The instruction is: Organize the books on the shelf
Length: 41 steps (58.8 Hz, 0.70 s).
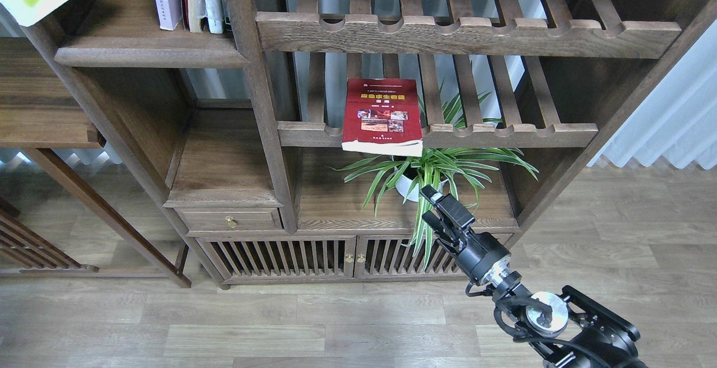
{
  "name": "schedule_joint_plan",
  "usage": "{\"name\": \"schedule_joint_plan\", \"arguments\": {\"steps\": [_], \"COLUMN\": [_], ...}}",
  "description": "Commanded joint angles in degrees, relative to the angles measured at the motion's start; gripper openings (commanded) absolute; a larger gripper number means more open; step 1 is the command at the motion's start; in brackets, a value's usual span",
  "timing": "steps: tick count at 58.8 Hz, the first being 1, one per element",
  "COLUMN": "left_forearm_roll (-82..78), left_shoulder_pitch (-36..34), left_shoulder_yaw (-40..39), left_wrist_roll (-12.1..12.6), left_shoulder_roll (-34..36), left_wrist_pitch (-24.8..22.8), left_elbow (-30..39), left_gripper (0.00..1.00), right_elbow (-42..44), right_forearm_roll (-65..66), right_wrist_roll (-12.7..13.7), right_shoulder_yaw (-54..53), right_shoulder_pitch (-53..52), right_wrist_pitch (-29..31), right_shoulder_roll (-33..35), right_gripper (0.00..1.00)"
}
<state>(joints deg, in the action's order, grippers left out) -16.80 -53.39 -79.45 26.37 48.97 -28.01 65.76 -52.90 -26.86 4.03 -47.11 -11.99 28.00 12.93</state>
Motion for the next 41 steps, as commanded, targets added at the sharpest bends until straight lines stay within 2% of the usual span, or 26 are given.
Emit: {"name": "schedule_joint_plan", "arguments": {"steps": [1,7,21,41], "left_forearm_roll": [-0.3,-0.3,-1.6,-5.0], "left_shoulder_pitch": [-3.4,-6.5,-7.8,-13.9], "left_shoulder_yaw": [2.0,4.9,5.7,8.3], "left_wrist_roll": [0.1,0.0,-0.2,-0.6], "left_shoulder_roll": [-0.5,-1.2,-1.8,-7.2], "left_wrist_pitch": [0.0,0.0,0.0,0.0], "left_elbow": [-2.5,-4.1,-4.7,-12.0], "left_gripper": [0.01,0.01,0.01,0.01], "right_elbow": [-0.1,-0.1,-0.4,-0.8], "right_forearm_roll": [0.0,0.0,0.0,-0.2], "right_wrist_roll": [-0.4,-1.0,-1.0,-1.0], "right_shoulder_yaw": [-0.2,-1.3,-1.5,-1.6], "right_shoulder_pitch": [-1.4,-1.9,-3.0,-3.7], "right_wrist_pitch": [0.0,0.0,0.0,0.0], "right_shoulder_roll": [-0.2,-1.6,-3.3,-3.5], "right_gripper": [0.99,0.99,0.99,0.99]}}
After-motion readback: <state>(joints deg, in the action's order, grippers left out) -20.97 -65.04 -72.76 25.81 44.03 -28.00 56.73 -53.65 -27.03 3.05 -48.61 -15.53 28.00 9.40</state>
